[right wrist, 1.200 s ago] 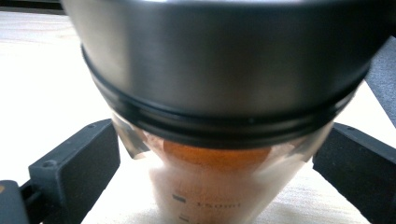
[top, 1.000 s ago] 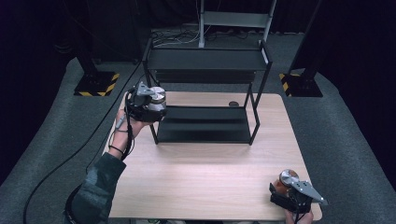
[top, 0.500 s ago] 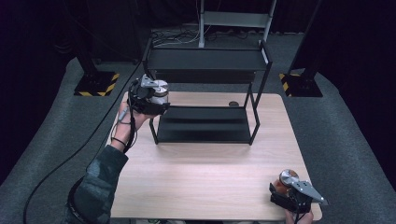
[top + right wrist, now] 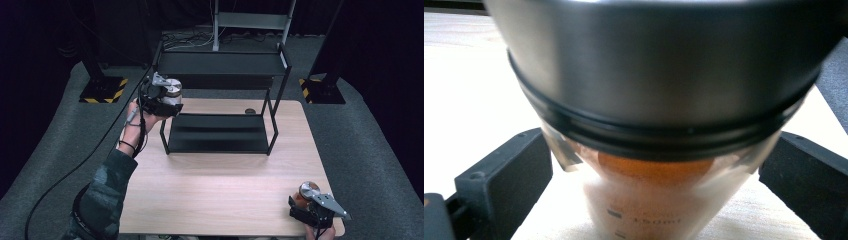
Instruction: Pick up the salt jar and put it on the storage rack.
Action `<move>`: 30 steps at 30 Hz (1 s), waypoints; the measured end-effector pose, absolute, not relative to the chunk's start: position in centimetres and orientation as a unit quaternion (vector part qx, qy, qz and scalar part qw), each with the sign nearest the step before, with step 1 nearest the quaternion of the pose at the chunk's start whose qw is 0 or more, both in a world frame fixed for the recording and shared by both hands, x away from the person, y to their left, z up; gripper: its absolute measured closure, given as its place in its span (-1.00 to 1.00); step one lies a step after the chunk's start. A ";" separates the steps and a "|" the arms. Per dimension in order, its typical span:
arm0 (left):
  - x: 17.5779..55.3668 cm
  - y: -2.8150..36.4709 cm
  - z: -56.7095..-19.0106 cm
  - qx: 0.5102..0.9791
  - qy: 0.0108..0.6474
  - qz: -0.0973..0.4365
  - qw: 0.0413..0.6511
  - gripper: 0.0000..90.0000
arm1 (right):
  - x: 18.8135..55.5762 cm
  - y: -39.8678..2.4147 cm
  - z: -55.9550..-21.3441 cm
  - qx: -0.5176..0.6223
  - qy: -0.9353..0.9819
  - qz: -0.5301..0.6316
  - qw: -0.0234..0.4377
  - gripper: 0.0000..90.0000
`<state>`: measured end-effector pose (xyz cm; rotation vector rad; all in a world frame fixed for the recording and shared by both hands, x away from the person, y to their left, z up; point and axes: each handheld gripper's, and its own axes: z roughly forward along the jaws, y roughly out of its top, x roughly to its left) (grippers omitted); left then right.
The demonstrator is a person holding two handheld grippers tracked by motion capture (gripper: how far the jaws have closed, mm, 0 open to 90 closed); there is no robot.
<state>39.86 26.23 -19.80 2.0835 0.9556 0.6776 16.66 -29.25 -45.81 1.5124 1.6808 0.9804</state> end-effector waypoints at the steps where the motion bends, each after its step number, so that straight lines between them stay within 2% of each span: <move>1: 39.9 26.2 -19.8 0.810 0.372 0.264 0.368 -0.32 | 16.7 -29.2 -45.8 0.579 0.643 0.375 0.332 -1.00; 30: 41.0 25.7 -16.9 0.813 0.367 0.267 0.365 -0.32 | 16.6 -29.2 -45.8 0.578 0.643 0.375 0.334 -1.00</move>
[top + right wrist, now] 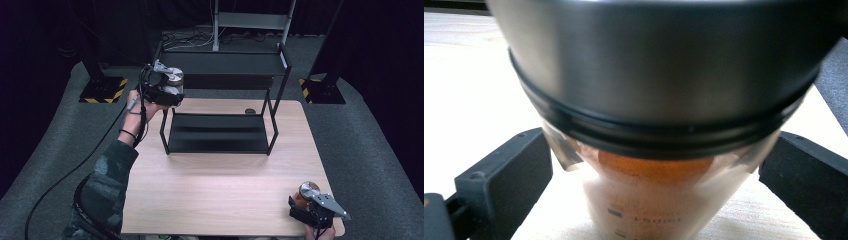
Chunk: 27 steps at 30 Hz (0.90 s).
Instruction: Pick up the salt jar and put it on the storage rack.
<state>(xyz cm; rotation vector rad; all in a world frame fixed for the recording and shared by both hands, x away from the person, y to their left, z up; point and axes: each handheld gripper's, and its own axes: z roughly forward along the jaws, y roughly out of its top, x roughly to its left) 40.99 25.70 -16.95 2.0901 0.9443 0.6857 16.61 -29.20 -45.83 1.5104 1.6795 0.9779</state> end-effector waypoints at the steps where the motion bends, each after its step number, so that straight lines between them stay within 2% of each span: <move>1: 41.0 25.7 -16.9 0.813 0.367 0.267 0.365 -0.32 | 16.6 -29.2 -45.8 0.578 0.643 0.375 0.334 -1.00; 27: 41.0 24.6 -13.9 0.818 0.355 0.279 0.358 -0.32 | 16.6 -29.2 -45.8 0.578 0.643 0.374 0.334 -1.00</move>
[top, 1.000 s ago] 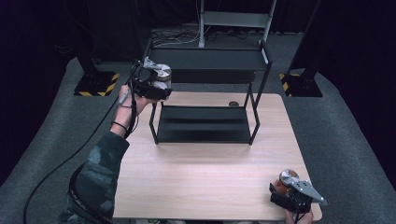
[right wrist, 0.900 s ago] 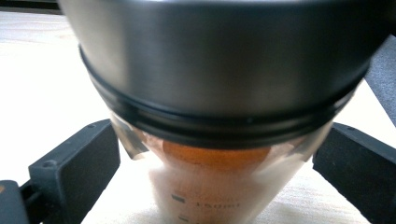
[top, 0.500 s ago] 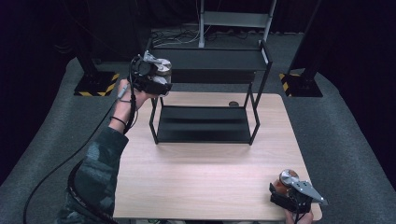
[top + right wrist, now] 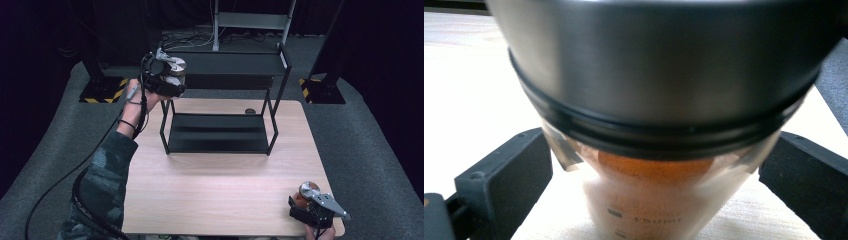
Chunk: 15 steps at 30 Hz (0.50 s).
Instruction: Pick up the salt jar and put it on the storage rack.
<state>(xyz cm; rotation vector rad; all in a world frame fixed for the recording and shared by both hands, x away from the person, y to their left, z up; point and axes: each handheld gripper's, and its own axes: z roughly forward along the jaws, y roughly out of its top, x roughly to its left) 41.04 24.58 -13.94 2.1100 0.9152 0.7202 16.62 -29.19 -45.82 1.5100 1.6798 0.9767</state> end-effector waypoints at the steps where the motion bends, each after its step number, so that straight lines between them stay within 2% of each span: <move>1: 41.0 24.6 -13.9 0.818 0.355 0.279 0.358 -0.32 | 16.6 -29.2 -45.8 0.578 0.643 0.374 0.334 -1.00; 15: 41.2 23.6 -12.5 0.820 0.348 0.283 0.357 -0.32 | 16.6 -29.3 -45.8 0.579 0.643 0.375 0.333 -1.00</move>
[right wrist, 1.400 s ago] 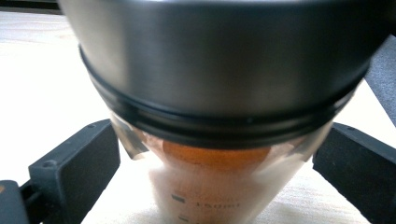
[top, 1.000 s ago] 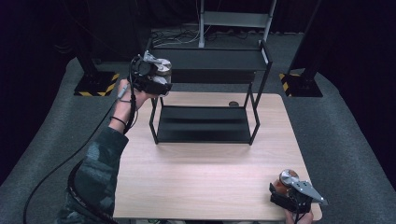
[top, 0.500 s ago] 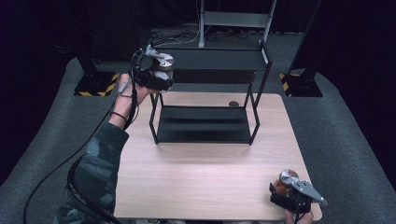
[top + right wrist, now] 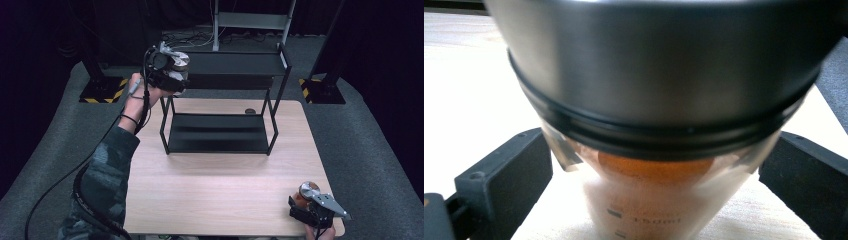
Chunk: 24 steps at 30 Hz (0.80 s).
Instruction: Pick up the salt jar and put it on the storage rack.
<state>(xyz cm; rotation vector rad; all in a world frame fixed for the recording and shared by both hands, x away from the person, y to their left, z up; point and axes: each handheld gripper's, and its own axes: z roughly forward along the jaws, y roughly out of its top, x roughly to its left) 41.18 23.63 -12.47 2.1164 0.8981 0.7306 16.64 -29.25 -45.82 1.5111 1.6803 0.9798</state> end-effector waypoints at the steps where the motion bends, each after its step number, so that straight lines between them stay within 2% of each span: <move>1: 41.2 23.5 -12.4 0.820 0.348 0.283 0.356 -0.32 | 16.6 -29.3 -45.8 0.579 0.643 0.375 0.332 -1.00; 24: 41.6 22.1 -10.3 0.821 0.336 0.285 0.363 -0.32 | 16.7 -29.3 -45.8 0.579 0.644 0.375 0.331 -1.00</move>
